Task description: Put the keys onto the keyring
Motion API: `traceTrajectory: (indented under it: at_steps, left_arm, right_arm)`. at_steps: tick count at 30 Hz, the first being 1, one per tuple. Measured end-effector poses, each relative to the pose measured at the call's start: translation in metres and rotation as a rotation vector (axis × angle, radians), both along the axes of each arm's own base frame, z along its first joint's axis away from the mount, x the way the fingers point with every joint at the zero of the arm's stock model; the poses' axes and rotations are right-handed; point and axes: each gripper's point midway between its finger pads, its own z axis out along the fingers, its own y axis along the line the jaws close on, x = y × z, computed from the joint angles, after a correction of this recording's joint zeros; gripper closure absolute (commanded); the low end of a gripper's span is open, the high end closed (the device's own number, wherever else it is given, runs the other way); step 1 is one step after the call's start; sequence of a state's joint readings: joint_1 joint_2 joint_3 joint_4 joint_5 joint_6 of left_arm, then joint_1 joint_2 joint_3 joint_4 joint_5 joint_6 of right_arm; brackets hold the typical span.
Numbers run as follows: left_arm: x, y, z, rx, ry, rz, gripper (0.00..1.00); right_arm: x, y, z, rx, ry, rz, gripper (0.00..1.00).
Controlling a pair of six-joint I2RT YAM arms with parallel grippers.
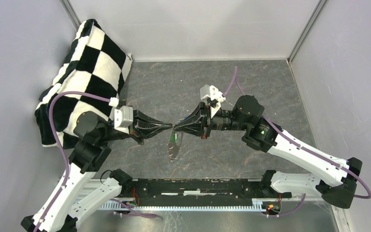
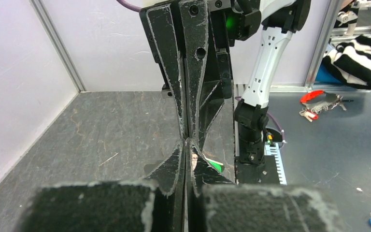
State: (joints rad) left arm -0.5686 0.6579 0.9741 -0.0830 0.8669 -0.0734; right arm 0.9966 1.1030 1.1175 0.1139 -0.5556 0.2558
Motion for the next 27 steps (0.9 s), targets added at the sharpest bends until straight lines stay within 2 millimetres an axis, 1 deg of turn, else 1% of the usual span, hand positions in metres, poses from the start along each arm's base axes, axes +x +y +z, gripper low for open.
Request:
traceTrajectory:
  at_steps: [4,5,11,15,21,27]
  left_arm:
    - [0.000,0.001,-0.005,0.022,-0.022,0.003,0.98]
    - [0.000,0.001,-0.008,0.033,-0.026,0.002,0.96]
    - [0.002,0.001,-0.030,0.136,-0.054,-0.013,0.78]
    - [0.004,0.000,-0.045,0.223,-0.049,-0.044,0.72]
    - [0.006,0.000,-0.068,0.347,-0.028,-0.101,0.72]
    - [0.002,0.000,-0.085,0.434,0.005,-0.176,0.73]
  right_arm:
    - [-0.002,0.000,-0.004,-0.020,0.011,0.013,1.00]
    - [-0.003,0.000,-0.006,-0.032,0.014,0.016,1.00]
    - [0.001,0.001,-0.024,-0.174,0.047,0.012,1.00]
    - [0.005,0.002,-0.028,-0.263,0.046,0.012,1.00]
    - [0.006,-0.001,-0.047,-0.389,0.042,0.021,1.00]
    - [0.004,0.002,-0.060,-0.481,0.018,0.044,1.00]
